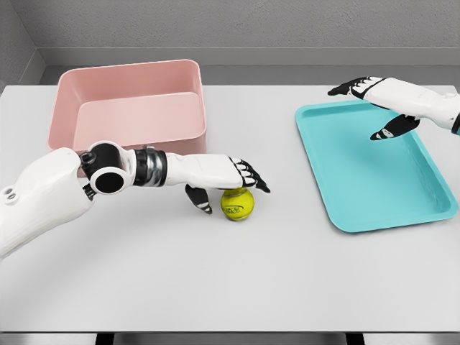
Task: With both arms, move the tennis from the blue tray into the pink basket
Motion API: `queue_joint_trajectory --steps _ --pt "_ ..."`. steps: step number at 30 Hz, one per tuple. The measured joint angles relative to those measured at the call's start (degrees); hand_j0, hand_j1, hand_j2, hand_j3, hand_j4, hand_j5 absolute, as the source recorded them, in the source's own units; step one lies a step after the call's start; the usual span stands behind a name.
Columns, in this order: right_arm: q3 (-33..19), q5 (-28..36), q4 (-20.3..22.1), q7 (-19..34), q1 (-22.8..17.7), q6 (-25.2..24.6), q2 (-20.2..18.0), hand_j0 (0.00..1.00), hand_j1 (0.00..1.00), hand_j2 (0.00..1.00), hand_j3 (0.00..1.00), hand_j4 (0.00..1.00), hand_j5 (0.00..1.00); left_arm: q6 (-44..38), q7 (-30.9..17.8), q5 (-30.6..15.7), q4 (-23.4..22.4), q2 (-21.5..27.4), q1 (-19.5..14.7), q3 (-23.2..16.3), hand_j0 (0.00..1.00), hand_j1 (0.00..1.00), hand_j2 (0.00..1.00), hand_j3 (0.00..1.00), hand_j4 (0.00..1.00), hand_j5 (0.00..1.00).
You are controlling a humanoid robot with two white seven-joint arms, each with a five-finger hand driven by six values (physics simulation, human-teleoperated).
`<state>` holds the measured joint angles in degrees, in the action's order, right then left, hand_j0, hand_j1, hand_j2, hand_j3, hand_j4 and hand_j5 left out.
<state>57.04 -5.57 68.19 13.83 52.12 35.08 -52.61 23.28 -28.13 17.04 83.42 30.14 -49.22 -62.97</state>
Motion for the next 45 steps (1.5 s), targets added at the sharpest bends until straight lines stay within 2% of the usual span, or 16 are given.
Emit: queue_joint_trajectory --steps 13,45 --pt "0.0 0.0 0.15 -0.03 -0.09 0.0 -0.01 1.0 1.0 1.0 1.0 1.0 1.0 0.08 1.46 2.38 0.36 -0.16 0.88 0.22 1.0 1.0 1.0 1.0 1.0 1.0" --pt "0.33 0.01 1.51 -0.44 -0.09 0.0 -0.08 1.0 1.0 1.0 1.0 1.0 1.0 0.21 2.88 2.64 1.22 -0.36 2.55 0.21 0.99 0.99 0.99 0.99 0.99 0.99"
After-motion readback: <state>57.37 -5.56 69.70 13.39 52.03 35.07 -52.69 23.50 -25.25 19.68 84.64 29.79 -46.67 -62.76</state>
